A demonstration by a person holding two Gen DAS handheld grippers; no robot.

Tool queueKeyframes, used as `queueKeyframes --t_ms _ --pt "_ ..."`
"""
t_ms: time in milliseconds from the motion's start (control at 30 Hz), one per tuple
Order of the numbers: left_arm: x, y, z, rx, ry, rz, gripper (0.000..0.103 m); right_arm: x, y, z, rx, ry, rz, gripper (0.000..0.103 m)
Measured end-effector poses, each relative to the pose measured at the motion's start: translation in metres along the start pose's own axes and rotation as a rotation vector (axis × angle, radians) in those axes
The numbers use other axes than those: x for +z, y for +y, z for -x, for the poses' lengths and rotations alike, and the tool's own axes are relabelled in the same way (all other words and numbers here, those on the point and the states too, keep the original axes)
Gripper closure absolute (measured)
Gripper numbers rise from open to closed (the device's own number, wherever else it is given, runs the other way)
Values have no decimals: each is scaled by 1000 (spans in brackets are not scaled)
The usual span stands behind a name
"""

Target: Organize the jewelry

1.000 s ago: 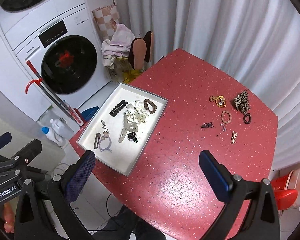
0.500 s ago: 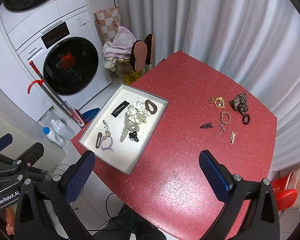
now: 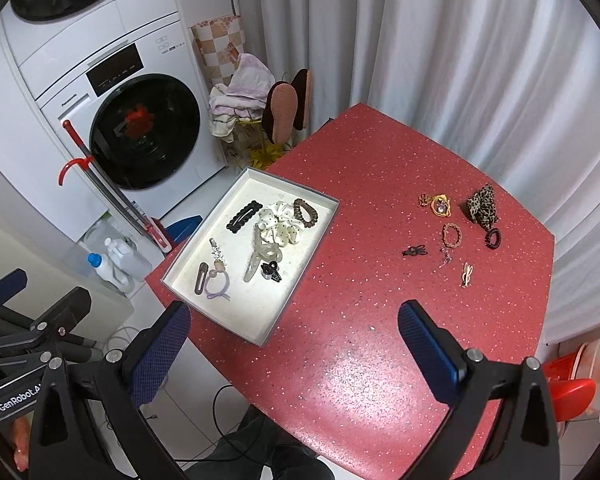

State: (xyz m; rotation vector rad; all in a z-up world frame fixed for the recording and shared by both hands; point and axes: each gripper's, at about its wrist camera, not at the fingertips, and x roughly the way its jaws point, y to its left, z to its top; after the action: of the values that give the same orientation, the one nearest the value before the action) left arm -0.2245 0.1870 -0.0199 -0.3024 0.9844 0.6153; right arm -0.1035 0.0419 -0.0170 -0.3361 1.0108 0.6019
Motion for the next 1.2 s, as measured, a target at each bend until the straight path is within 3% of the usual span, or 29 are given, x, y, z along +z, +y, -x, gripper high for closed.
queueKeyframes --t_ms 1200 --pt "-4 0 2 3 -1 0 0 -2 3 0 1 -1 0 0"
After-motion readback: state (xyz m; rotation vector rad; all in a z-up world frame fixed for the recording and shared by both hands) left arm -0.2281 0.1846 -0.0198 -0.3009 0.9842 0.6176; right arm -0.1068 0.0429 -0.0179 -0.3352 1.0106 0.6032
